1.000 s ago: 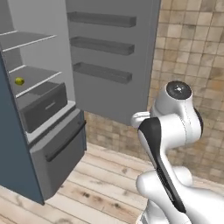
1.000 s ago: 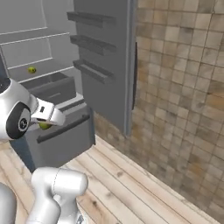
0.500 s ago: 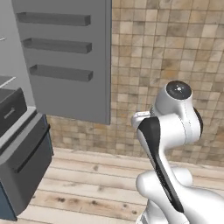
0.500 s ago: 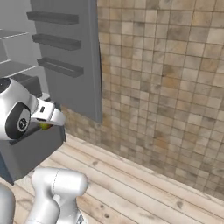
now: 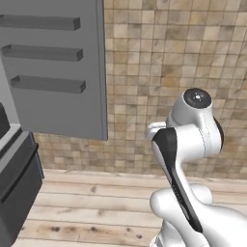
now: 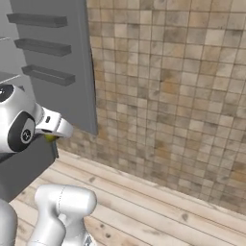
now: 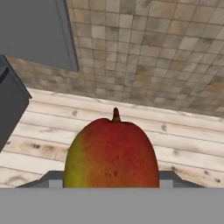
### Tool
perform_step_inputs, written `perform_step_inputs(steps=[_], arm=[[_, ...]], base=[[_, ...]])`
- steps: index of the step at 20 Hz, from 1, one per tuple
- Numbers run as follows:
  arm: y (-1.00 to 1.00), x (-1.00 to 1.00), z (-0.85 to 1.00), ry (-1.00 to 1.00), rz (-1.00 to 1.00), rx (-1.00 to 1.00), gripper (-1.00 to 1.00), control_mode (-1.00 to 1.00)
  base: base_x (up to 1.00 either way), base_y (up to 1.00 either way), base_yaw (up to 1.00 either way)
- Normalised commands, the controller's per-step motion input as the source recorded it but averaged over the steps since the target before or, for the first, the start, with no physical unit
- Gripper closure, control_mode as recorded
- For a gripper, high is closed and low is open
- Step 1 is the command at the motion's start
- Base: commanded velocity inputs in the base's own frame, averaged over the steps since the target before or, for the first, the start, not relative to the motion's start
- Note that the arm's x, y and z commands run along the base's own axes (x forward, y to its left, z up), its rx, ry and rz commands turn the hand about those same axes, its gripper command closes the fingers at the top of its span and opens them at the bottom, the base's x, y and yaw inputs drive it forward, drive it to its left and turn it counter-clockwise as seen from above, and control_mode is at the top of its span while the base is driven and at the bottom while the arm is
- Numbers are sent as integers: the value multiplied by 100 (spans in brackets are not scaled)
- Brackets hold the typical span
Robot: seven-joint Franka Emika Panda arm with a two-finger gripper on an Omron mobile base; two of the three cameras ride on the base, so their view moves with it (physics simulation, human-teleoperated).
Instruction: Pick the mango and pear from the fridge and place them inside the tupperware on the counter.
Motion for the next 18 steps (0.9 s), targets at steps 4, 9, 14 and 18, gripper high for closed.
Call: perform_step_inputs(steps=[4, 9, 14, 18], arm=[[0, 0, 0, 0, 0, 0, 100, 100], [0, 0, 0, 0, 0, 0, 100, 100], [0, 0, 0, 0, 0, 0, 100, 100], [0, 0, 0, 0, 0, 0, 100, 100]], base=[[-25, 38, -63], [-9, 11, -75], [0, 1, -90], [7, 0, -96]])
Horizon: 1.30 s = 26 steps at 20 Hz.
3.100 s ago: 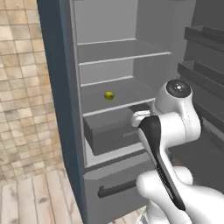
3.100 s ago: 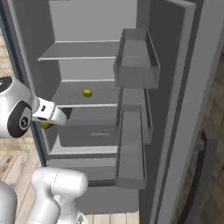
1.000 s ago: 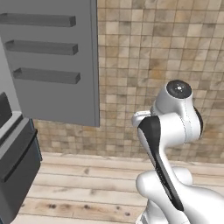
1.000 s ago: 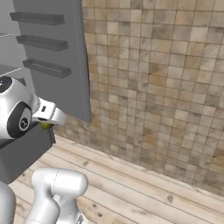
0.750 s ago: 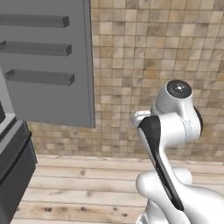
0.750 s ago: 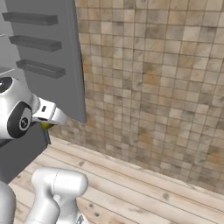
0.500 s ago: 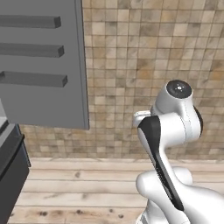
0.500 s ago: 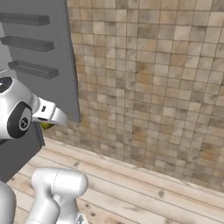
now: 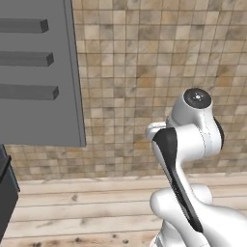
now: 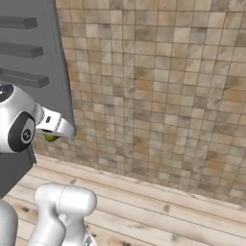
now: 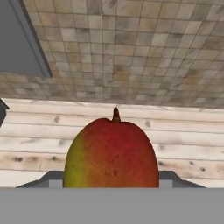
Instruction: Pick the mango and pear from the fridge and place them inside the tupperware on the counter.
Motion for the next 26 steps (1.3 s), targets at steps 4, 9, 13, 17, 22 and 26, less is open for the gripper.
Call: perform_step_inputs(steps=[4, 9, 13, 17, 22, 26], arm=[[0, 0, 0, 0, 0, 0, 100, 100], [0, 0, 0, 0, 0, 0, 100, 100], [0, 0, 0, 0, 0, 0, 100, 100], [0, 0, 0, 0, 0, 0, 100, 100], [0, 0, 0, 0, 0, 0, 100, 100], [0, 0, 0, 0, 0, 0, 100, 100]], base=[[10, 3, -96], [10, 2, -96], [23, 6, -92], [92, 23, -72], [100, 17, -57], [100, 0, -42]])
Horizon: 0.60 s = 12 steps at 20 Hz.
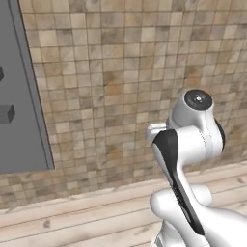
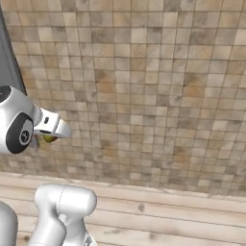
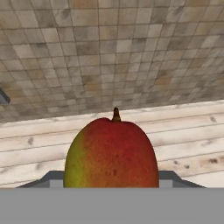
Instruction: Pick the mango and pear from the fridge and place them inside the tupperware on the counter.
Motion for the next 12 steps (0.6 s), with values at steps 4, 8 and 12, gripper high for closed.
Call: perform_step_inputs(steps=[4, 8, 12], arm=[[0, 0, 0, 0, 0, 0, 100, 100], [0, 0, 0, 0, 0, 0, 100, 100], [0, 0, 0, 0, 0, 0, 100, 100]], base=[[100, 0, -41], [100, 0, -50], [89, -6, -61]])
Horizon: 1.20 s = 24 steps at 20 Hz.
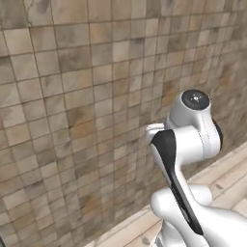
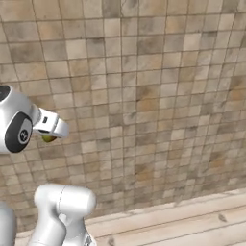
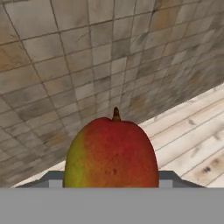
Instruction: Pick the mango and pear from the fridge and place them inside the tupperware on the counter.
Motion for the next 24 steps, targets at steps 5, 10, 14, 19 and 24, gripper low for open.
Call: perform_step_inputs(steps=[5, 10, 14, 19, 24], arm=[[0, 0, 0, 0, 0, 0, 100, 100], [0, 0, 0, 0, 0, 0, 100, 100], [0, 0, 0, 0, 0, 0, 100, 100], [0, 0, 0, 0, 0, 0, 100, 100], [0, 0, 0, 0, 0, 0, 100, 100]], base=[[24, -44, -69], [0, -71, -67], [-1, -70, -64], [-8, -40, -62], [-22, -46, -59]])
